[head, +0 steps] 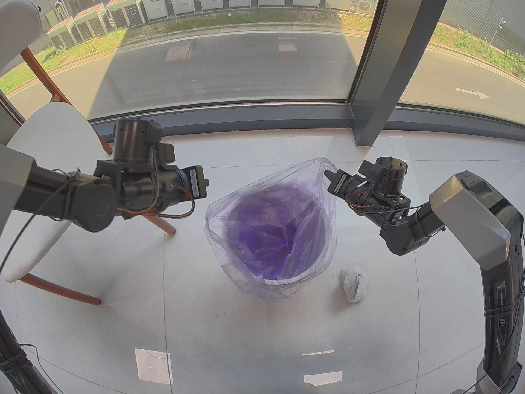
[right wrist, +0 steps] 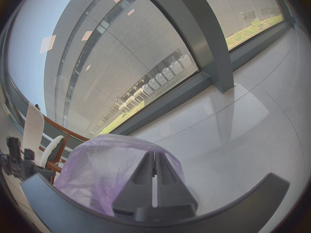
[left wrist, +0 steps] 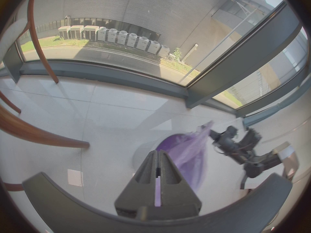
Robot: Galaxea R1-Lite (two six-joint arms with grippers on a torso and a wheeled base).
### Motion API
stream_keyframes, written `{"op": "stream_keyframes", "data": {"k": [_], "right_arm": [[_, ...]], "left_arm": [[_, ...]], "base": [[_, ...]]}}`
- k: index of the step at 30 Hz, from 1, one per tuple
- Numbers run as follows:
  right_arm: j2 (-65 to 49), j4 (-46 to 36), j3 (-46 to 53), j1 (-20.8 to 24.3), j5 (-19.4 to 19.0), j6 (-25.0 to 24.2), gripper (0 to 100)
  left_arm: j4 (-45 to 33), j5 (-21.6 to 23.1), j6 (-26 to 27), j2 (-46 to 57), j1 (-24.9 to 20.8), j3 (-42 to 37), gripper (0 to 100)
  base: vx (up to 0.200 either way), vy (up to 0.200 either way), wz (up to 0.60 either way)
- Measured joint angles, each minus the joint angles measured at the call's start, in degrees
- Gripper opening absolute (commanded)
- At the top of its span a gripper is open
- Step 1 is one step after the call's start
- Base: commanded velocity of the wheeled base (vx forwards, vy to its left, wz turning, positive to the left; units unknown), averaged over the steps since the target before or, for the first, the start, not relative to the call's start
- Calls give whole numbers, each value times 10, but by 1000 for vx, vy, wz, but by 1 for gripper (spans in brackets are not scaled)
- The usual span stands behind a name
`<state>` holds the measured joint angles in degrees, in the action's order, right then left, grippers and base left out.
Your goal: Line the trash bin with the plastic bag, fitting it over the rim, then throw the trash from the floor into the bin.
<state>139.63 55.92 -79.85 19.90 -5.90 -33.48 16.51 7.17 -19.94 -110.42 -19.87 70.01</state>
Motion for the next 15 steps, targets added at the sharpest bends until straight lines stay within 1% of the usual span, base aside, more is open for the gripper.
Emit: {"op": "stream_keyframes", "data": {"k": [2,4,7,9,11,13,15], "right_arm": [[1,0,0,2,0,0,0],[2,0,0,2,0,0,0],[2,1,1,3,0,0,0],[3,0,2,5,0,0,0],[2,1,4,7,0,0,0],[2,0,4,8,0,0,0],[2,1,5,10,1,1,0]], "left_arm": [[-20,28,-8,23,0,3,0],[-52,75,-26,50,-1,5,0],[-129,127,-53,90,-6,5,0],[-168,146,-62,108,-13,4,0],[-205,160,-68,126,-33,-3,0],[-215,167,-66,135,-52,-14,0],[-217,170,-47,138,-65,-27,0]], "base": [[0,0,0],[0,0,0],[0,0,0],[0,0,0],[0,0,0],[0,0,0],[0,0,0]]}}
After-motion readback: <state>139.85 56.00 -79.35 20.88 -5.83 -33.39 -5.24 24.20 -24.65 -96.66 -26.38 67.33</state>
